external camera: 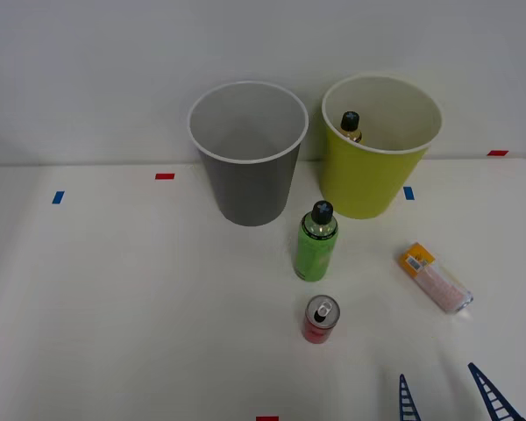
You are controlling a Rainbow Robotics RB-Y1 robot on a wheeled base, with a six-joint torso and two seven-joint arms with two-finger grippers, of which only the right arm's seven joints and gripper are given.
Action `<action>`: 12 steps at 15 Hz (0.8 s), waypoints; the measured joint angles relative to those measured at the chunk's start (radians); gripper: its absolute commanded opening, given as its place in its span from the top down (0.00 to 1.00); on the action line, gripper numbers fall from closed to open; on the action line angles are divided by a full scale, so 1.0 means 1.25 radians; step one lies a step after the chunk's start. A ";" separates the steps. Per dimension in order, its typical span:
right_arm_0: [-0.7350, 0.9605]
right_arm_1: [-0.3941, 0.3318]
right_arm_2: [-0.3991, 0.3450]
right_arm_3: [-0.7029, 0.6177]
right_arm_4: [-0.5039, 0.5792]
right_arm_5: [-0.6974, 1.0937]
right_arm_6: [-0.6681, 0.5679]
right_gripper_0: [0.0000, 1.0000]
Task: Put cans in the gray bin, plastic bottles in the light green bin
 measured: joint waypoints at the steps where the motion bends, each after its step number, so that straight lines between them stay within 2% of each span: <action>1: 0.000 0.000 0.000 0.000 0.000 0.000 0.000 0.10; 12: 0.000 0.000 0.000 0.000 0.000 0.000 0.000 0.10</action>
